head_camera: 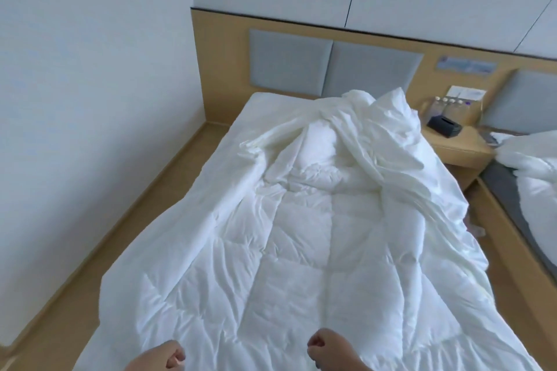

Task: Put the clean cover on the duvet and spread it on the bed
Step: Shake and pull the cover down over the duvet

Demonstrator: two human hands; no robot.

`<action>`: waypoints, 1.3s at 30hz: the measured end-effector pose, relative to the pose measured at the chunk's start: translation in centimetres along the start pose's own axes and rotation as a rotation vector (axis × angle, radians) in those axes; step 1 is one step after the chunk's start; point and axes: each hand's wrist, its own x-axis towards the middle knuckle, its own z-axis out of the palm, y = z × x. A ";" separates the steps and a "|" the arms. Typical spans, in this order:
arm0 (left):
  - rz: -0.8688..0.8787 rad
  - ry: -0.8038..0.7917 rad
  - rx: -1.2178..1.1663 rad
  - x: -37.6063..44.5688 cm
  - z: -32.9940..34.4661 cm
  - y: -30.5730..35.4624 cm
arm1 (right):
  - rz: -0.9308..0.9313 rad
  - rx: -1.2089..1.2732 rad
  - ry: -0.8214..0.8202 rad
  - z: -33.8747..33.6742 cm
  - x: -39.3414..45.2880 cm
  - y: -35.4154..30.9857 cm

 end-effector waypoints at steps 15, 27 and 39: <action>-0.269 0.478 -0.139 -2.9 -14.9 -14.0 | -0.214 -0.112 -0.268 9.6 13.6 -28.0; -0.162 0.476 -0.120 -5.3 -36.9 -38.1 | -0.185 -0.080 -0.304 31.6 17.1 -52.9; 0.038 0.313 0.129 7.2 -56.1 -33.8 | 0.042 0.245 -0.155 30.2 25.6 -61.3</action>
